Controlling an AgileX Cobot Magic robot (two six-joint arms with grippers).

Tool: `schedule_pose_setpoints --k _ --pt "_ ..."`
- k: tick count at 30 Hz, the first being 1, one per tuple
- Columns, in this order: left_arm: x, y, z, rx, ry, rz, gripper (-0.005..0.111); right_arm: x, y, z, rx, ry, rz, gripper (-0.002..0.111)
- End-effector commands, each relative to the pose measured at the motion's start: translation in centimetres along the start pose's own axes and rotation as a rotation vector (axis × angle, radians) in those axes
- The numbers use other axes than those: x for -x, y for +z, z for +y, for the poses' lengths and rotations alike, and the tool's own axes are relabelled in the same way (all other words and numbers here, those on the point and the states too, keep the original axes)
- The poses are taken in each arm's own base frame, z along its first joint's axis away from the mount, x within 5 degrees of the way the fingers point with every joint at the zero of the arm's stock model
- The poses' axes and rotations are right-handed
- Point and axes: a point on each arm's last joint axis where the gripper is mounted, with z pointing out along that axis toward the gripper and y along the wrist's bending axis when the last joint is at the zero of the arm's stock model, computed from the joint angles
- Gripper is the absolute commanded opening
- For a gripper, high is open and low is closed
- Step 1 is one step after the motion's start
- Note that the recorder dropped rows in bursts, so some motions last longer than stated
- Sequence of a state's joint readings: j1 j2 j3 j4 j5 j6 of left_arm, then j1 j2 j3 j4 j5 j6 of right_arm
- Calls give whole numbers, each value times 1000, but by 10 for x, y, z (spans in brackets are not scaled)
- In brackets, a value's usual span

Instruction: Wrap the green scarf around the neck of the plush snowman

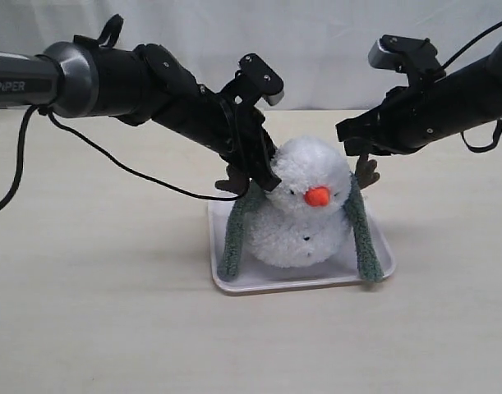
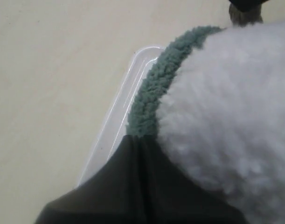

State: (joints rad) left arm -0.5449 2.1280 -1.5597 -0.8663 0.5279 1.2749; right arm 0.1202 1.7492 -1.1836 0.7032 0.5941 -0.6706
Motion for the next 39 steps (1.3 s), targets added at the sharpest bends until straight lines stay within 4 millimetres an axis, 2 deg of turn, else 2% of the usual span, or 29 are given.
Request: schedule_pose_setpoints --k 1,6,12,21,24,25,27,30,32,35,39 --pt "-3 3 3 12 9 4 0 -9 17 -5 25 7 68 4" --pt "-2 2 4 31 14 -2 0 -12 21 -6 30 12 86 4" --pt "5 -7 4 37 26 -16 0 -4 3 1 22 -25 39 4" --pt "36 -57 3 63 -21 -100 0 3 -41 16 13 -81 9 5" --pt "40 -78 9 100 -79 -108 0 3 -56 18 -32 -60 4 13" --pt "37 -91 12 111 -123 -97 0 0 -65 21 -37 -76 12 20" --pt "25 -103 11 133 -142 -81 0 -9 -72 24 -35 -81 21 29" --pt "1 -108 4 199 -223 -82 0 -25 -66 22 -33 -33 65 36" --pt "-21 -102 -8 165 -271 -45 0 -42 -49 16 -33 3 134 40" --pt "-48 -90 -26 58 -257 21 0 -53 -34 10 -21 -29 197 47" --pt "-65 -70 -30 6 -251 55 0 -59 -26 8 -31 -90 197 48"
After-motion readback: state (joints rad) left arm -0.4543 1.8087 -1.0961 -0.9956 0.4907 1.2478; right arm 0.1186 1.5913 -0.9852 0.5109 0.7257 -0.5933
